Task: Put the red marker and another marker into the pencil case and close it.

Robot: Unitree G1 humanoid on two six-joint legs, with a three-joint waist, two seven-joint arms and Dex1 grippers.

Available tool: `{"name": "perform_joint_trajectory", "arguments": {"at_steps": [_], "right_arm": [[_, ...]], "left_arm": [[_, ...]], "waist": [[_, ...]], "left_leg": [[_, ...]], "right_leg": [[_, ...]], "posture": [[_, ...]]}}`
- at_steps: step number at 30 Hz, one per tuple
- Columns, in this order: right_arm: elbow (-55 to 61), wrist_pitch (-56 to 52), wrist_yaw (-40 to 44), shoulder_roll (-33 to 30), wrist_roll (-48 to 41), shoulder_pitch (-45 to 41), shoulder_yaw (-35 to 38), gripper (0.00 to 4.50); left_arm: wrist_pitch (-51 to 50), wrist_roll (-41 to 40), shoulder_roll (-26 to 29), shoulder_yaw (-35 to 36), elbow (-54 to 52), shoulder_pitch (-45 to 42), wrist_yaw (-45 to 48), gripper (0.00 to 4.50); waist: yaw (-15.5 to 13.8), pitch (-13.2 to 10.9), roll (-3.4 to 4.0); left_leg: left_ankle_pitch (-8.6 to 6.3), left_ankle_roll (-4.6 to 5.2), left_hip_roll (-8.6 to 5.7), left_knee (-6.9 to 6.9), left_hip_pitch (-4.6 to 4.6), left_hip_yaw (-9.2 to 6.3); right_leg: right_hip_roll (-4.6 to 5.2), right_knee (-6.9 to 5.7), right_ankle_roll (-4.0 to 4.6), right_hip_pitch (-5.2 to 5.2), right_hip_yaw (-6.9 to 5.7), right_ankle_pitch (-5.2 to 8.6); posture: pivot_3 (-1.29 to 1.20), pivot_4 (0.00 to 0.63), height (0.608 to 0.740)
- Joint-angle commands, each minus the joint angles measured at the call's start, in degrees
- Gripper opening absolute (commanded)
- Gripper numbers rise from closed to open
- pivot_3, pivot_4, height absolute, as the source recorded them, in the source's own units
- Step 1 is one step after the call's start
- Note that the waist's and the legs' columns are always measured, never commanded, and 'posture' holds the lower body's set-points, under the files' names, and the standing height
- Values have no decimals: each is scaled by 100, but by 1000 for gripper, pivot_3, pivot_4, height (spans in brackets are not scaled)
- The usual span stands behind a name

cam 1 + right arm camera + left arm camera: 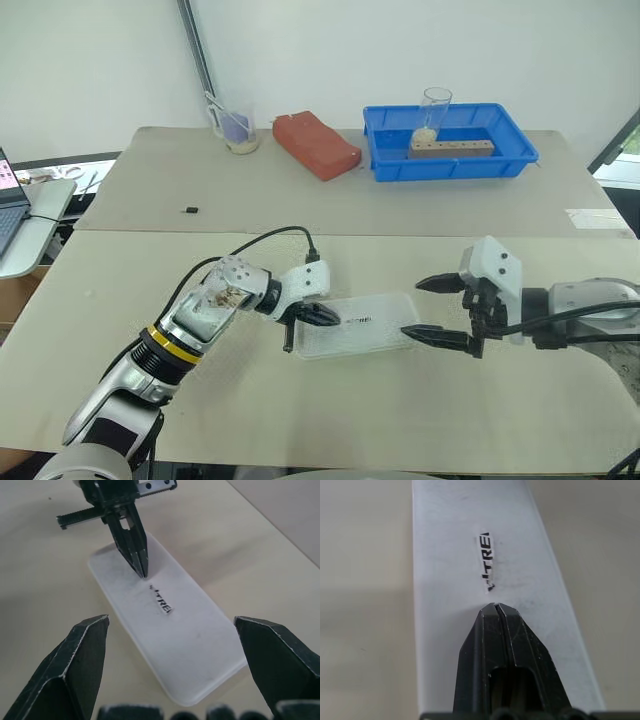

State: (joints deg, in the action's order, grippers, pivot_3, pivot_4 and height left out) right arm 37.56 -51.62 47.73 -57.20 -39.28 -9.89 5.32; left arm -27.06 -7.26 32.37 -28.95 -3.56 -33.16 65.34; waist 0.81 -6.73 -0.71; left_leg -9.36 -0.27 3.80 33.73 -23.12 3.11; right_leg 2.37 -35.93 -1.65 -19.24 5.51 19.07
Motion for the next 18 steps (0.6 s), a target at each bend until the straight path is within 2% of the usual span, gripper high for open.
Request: {"name": "perform_joint_trajectory", "arguments": {"at_steps": [1, 2, 5, 8, 13, 18], "right_arm": [[14, 147, -20, 46, 43, -155, 51, 4393], [-1, 157, 3, 45, 44, -171, 52, 4393], [-146, 314, 218, -45, 115, -167, 67, 4393], [-554, 690, 507, -89, 315, -249, 86, 4393], [-1131, 1362, 901, -69, 637, -235, 106, 4393], [-1806, 2291, 1237, -192, 1306, 164, 102, 4393]], "left_arm": [[302, 276, 58, 56, 263, 155, -170, 25], [412, 162, 65, 188, 209, 189, -131, 25], [517, -484, 165, 931, -297, 393, 18, 777], [-29, -1187, 380, 1950, -1051, 754, -225, 2105], [-418, -1639, 933, 3013, -1839, 1598, -466, 4476], [-425, -1814, 1143, 4016, -2111, 2644, -819, 4476]], "waist": [[-2, 1, 1], [-1, 1, 1], [22, -1, 0], [18, -11, -8], [22, -9, -3], [-11, -12, -7]], "left_leg": [[0, 0, 0, 0, -4, 1], [0, 0, 0, 0, -6, 1], [0, 0, 0, 0, -12, 2], [0, 1, 7, -2, -18, 2], [0, 0, 7, -7, -1, 7], [0, 0, 11, -7, -1, 10]], "right_leg": [[0, 0, 1, 1, 0, -1], [0, -1, 1, 2, 0, -2], [0, -1, 0, -1, 0, -1], [-5, -6, 3, -9, -1, 1], [0, -3, -17, 2, 2, 12], [7, -2, -9, -5, -5, 9]], "posture": [[0, 150, 740], [0, 150, 740], [0, 150, 740], [0, 150, 740], [0, 150, 740], [0, 150, 740]]}}
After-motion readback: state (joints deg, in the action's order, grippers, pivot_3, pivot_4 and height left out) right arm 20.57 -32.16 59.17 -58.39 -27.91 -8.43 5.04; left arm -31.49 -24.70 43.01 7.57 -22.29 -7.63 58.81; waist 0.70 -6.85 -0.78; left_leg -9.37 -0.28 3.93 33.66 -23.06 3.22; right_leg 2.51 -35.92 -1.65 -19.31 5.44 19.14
